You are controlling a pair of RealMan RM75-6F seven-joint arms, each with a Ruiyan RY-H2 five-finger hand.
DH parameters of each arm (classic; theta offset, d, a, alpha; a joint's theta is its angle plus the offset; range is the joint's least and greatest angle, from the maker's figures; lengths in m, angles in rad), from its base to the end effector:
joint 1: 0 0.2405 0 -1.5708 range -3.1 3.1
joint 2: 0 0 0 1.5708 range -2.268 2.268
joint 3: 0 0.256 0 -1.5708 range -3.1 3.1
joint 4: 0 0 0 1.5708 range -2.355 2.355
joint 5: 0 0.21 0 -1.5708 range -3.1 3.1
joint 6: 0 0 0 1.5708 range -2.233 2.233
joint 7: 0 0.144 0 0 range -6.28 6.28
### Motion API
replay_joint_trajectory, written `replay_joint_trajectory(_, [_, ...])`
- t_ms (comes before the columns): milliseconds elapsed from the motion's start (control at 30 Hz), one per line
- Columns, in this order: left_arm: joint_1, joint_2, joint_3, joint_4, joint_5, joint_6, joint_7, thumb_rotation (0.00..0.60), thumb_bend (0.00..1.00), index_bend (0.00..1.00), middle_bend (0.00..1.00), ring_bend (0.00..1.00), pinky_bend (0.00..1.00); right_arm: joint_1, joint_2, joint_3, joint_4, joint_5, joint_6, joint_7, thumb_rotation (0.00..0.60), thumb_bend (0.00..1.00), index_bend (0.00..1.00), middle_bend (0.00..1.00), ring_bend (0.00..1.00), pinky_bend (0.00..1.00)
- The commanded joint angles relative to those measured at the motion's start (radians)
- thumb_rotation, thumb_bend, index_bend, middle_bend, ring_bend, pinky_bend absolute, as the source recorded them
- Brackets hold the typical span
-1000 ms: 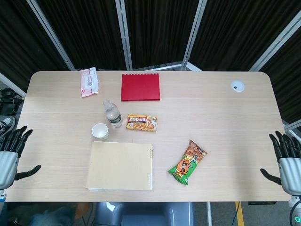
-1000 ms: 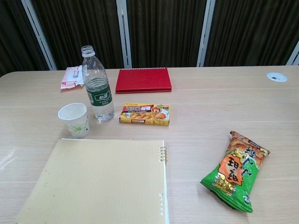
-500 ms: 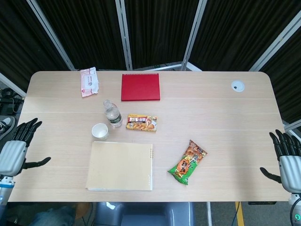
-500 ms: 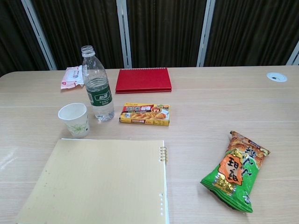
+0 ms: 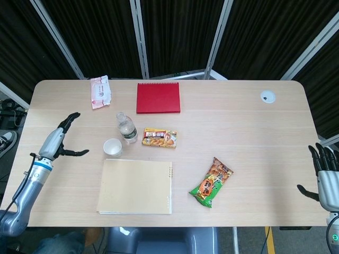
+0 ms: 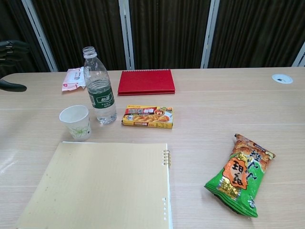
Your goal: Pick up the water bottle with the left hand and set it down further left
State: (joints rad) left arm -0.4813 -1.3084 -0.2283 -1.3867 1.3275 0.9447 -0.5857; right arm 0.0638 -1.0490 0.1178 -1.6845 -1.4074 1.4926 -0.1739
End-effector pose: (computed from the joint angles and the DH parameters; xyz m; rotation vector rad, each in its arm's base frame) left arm -0.2659 0.3359 0.0854 -1.3498 -1.5282 -1.2496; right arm -0.3108 -0.1870 0.1901 1.3123 -0.7768 0.7668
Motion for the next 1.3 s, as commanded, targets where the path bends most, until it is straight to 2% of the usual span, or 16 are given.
replay_joint_trajectory(33, [-0.076,-0.092,-0.037,0.113,-0.055,-0.132,-0.181,0.600,0.00,0.00,0.00,0.00,0.00,0.005,-0.008,0.004,0.009,0.013,-0.010,-0.005,0.600,0.00,0.00,0.00,0.00,0.00])
replay_joint_trajectory(167, [-0.116,-0.161,-0.049,0.213,-0.044,-0.174,-0.285,0.600,0.00,0.00,0.00,0.00,0.00,0.016,-0.022,0.006,0.031,0.042,-0.041,-0.011,0.600,0.00,0.00,0.00,0.00,0.00])
replay_joint_trajectory(333, [-0.162,-0.222,-0.056,0.302,-0.016,-0.193,-0.345,0.600,0.00,0.00,0.00,0.00,0.00,0.025,-0.034,0.011,0.047,0.062,-0.058,-0.019,0.600,0.00,0.00,0.00,0.00,0.00])
replay_joint_trajectory(867, [-0.315,-0.385,-0.094,0.477,-0.051,-0.293,-0.331,0.600,0.00,0.00,0.00,0.00,0.00,0.033,-0.040,0.019,0.076,0.088,-0.073,0.000,0.600,0.00,0.00,0.00,0.00,0.00])
replay_joint_trajectory(1300, [-0.397,-0.486,-0.114,0.632,-0.079,-0.362,-0.348,0.600,0.00,0.00,0.00,0.00,0.00,0.038,-0.040,0.024,0.096,0.127,-0.103,0.017,0.600,0.00,0.00,0.00,0.00,0.00])
